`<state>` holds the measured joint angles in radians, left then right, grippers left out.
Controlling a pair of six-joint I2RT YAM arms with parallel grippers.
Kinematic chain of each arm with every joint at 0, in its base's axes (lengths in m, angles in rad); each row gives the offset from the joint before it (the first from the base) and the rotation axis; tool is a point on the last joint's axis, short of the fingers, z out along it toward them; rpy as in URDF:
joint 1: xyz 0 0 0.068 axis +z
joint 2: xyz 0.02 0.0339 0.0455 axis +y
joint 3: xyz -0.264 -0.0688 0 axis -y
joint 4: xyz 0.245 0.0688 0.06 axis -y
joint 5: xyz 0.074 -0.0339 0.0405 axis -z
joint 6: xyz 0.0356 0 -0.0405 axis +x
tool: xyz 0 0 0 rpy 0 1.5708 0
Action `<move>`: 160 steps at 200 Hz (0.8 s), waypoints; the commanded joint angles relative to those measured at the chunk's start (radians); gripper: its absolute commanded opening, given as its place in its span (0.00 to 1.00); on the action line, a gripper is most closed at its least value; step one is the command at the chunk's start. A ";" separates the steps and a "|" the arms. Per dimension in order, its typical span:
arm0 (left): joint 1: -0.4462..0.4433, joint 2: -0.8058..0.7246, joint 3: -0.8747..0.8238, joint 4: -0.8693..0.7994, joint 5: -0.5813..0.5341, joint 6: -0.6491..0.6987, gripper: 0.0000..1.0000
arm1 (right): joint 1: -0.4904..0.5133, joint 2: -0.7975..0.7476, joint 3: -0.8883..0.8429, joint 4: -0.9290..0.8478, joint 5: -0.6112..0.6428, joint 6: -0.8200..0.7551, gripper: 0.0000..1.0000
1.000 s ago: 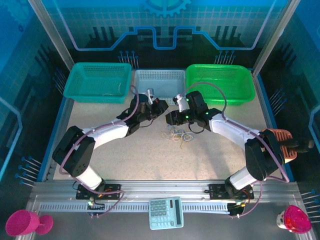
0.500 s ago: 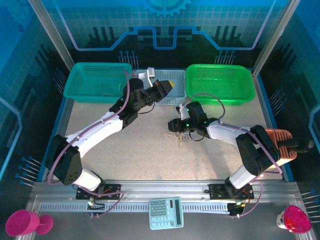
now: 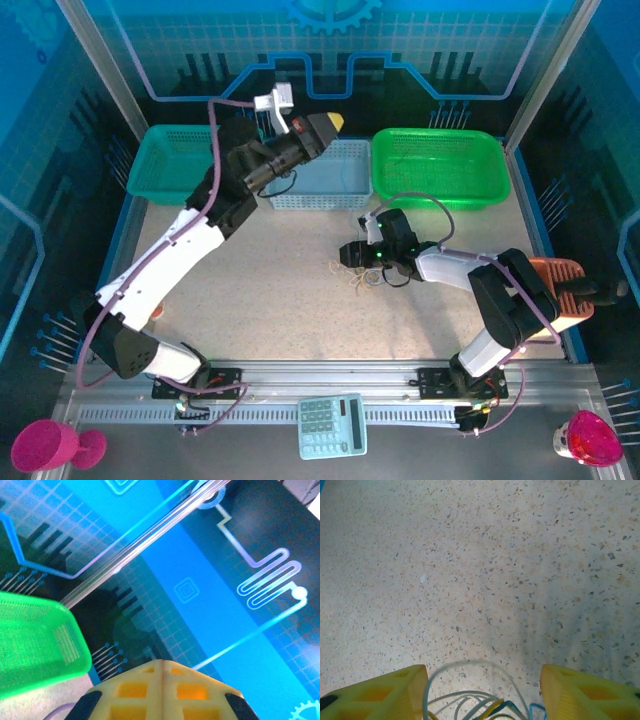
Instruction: Untangle the cables
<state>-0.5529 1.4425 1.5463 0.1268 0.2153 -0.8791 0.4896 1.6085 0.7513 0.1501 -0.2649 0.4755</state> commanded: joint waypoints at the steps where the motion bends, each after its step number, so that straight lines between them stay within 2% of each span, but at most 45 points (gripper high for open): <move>1: 0.037 0.001 0.095 -0.058 0.032 0.045 0.00 | -0.014 0.013 -0.017 0.019 0.016 0.002 0.63; 118: 0.170 0.140 0.503 -0.154 0.047 0.058 0.00 | -0.037 0.060 -0.075 0.048 0.045 0.022 0.63; 160: 0.218 0.253 0.739 -0.232 0.048 0.050 0.00 | -0.042 0.082 -0.082 0.052 0.056 0.031 0.66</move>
<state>-0.3626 1.6386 2.1574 -0.0574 0.2508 -0.8356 0.4637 1.6554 0.6880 0.2062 -0.2356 0.4942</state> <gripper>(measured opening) 0.053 0.661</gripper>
